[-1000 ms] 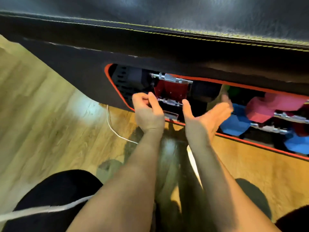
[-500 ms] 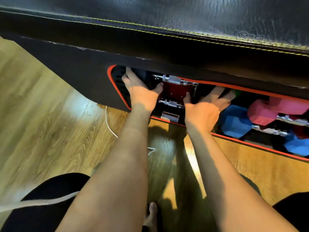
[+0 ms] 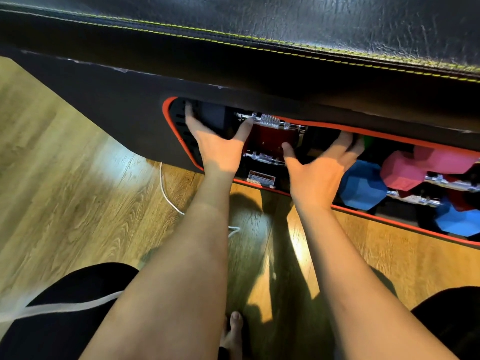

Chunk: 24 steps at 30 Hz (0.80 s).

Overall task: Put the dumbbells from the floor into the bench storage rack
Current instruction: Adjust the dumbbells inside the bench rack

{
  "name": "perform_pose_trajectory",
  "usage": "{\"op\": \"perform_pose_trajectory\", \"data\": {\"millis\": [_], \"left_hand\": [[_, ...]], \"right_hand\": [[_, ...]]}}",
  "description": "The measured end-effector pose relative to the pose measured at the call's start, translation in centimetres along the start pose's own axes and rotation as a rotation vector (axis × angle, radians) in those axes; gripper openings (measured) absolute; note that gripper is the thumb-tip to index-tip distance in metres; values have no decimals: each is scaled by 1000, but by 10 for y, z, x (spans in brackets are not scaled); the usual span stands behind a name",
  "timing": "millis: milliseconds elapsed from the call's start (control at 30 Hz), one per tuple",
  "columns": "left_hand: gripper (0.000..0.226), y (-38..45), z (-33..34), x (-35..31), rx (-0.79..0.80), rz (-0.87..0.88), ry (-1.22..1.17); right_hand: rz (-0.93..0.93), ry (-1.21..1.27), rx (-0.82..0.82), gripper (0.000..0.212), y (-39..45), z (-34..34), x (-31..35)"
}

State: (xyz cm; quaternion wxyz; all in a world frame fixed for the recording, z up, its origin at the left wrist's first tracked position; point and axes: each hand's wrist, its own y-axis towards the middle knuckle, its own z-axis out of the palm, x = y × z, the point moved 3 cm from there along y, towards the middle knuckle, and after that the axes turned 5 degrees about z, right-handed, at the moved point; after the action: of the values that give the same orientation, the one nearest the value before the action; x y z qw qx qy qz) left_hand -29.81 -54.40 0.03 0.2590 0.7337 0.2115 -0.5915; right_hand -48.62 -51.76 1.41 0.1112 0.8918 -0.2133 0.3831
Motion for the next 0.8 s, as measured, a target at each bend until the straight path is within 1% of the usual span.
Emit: {"op": "perform_pose_trajectory", "data": {"millis": [33,67,100,133,167,200,233,267,333,400,433,500,600,667,800], "left_hand": [[110,-5,0,3,-22,-59,-57],[102,-11,0,8,-44,-104,-81],[94,-18,1,14,-61,-141,-70],[87,-25,1,24,-71,-183,-52],[83,-30,2,35,-63,-228,-25],[82,-32,2,47,-34,-256,28],[83,-32,2,57,8,-261,125],[86,-29,1,65,47,-253,247],[98,-20,3,78,122,-231,458],[110,-8,11,83,209,-192,619],[113,-3,17,84,258,-162,703],[110,7,29,88,347,-110,851],[103,15,38,95,407,-89,995],[101,15,39,96,419,-109,1021],[100,12,40,93,438,-119,1021]], "right_hand": [[-12,128,-21,101,-3,-2,-6],[-17,268,-49,94,-7,-3,-15],[-4,387,-92,83,-12,-3,-23],[37,448,-146,69,-16,1,-32],[87,441,-190,60,-18,6,-40],[130,384,-195,55,-18,13,-47],[164,284,-146,56,-16,24,-54],[195,164,-62,62,-13,35,-60],[216,-88,107,85,-5,55,-66],[190,-261,180,101,4,71,-67],[193,-293,196,104,9,77,-65],[212,-332,210,97,19,85,-64],[197,-407,217,82,27,89,-63],[199,-420,208,80,26,90,-66],[168,-427,221,85,21,90,-69]]}}
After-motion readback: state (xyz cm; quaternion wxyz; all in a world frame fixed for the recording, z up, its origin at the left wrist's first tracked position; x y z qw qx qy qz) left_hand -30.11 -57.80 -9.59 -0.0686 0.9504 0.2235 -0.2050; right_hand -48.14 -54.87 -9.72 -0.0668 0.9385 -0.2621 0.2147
